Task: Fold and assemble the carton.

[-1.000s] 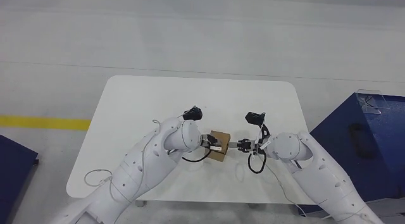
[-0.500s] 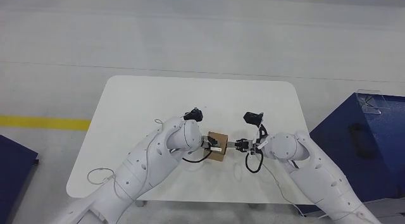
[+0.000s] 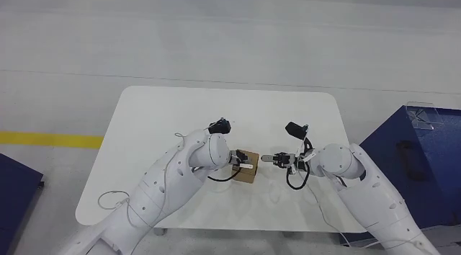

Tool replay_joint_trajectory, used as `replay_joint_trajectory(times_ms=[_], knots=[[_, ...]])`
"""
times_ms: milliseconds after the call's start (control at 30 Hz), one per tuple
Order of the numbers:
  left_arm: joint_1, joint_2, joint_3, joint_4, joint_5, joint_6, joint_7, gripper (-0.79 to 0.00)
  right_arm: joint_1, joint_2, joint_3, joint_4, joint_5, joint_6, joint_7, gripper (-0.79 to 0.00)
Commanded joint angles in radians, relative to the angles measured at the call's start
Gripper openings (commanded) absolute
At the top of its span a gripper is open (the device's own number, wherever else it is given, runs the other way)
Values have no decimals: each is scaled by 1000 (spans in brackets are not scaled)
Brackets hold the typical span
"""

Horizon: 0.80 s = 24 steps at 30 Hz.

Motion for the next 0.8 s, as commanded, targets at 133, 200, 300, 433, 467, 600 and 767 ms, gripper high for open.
replay_joint_trajectory(times_ms=[133, 200, 300, 433, 467, 600, 767], knots=[[0, 0, 0, 0, 0, 0, 0, 0, 0, 0, 0, 0, 0, 0, 0, 0], [0, 0, 0, 0, 0, 0, 0, 0, 0, 0, 0, 0, 0, 0, 0, 0], [0, 0, 0, 0, 0, 0, 0, 0, 0, 0, 0, 0, 0, 0, 0, 0], [21, 1, -6, -33, -4, -37, 50, 0, -9, -1, 6, 1, 14, -11, -28, 0], [50, 2, -14, -77, -14, -76, 92, 0, -11, -3, 15, 11, 17, 6, -72, 0], [210, 30, 1, -278, 153, -143, 325, 0, -28, -17, 52, 32, 139, 74, -186, 0], [466, 77, 55, -513, 493, -116, 630, 0, -53, -25, 77, 45, 219, 84, -251, 0]])
